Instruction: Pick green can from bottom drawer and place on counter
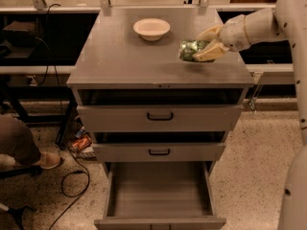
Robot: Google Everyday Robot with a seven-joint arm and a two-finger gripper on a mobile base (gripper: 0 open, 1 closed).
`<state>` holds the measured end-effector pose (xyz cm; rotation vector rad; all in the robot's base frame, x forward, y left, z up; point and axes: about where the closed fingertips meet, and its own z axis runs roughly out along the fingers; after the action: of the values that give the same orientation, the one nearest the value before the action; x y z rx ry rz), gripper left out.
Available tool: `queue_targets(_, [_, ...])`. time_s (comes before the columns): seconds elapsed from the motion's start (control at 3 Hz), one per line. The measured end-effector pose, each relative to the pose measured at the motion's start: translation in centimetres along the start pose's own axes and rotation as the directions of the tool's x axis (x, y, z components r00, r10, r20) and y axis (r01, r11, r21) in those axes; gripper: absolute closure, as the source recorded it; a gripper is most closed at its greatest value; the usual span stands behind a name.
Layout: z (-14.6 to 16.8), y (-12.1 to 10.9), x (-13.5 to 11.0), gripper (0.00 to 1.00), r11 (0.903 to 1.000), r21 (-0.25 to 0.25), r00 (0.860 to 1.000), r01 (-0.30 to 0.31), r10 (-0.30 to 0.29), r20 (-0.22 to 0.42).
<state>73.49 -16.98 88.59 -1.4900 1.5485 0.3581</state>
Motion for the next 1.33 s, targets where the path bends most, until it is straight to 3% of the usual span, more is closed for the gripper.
queue_targets(0.33, [1.7,-0.4,0.4,1.00,0.9981,-0.026,0.998,-0.056,0.056,0.015])
queue_targets(0.67, [3.0,-1.2,0.6,0.84,0.9944,-0.030,0.994,-0.101,0.102,0.031])
queue_targets(1.33, [3.8,-2.8,0.9,0.39,0.9900,-0.008,0.989,-0.141,0.141,0.047])
